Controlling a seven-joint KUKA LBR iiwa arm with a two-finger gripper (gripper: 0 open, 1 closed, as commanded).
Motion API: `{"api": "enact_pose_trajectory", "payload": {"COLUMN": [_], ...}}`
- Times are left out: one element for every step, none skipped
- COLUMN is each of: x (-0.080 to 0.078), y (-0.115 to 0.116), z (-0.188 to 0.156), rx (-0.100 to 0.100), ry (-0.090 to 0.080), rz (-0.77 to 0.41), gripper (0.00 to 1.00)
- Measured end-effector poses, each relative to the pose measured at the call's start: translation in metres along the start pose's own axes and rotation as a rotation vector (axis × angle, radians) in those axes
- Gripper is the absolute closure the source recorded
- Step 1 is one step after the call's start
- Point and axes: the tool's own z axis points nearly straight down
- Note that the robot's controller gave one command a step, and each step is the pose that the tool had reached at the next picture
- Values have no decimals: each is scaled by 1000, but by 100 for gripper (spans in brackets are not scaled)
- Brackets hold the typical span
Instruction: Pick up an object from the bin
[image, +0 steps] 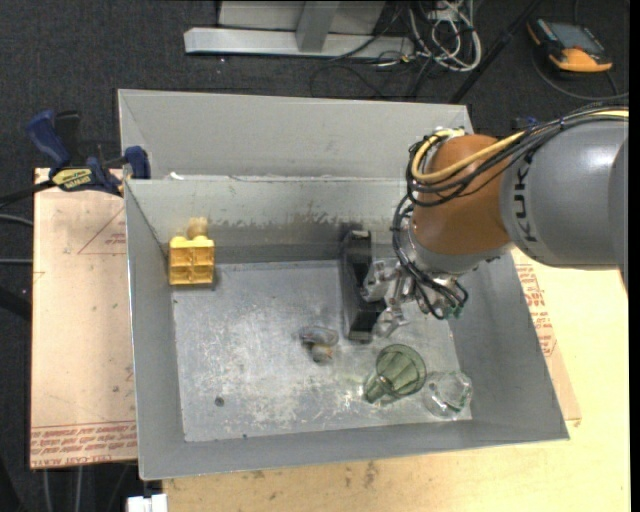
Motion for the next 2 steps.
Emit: {"api": "enact_pose_trajectory", "payload": {"x": [-2,-27], "y": [5,34], "z": [-57,-240], "rx": [0,1], "ry": [14,6], "rz": [-61,-191], "gripper": [100,100]}}
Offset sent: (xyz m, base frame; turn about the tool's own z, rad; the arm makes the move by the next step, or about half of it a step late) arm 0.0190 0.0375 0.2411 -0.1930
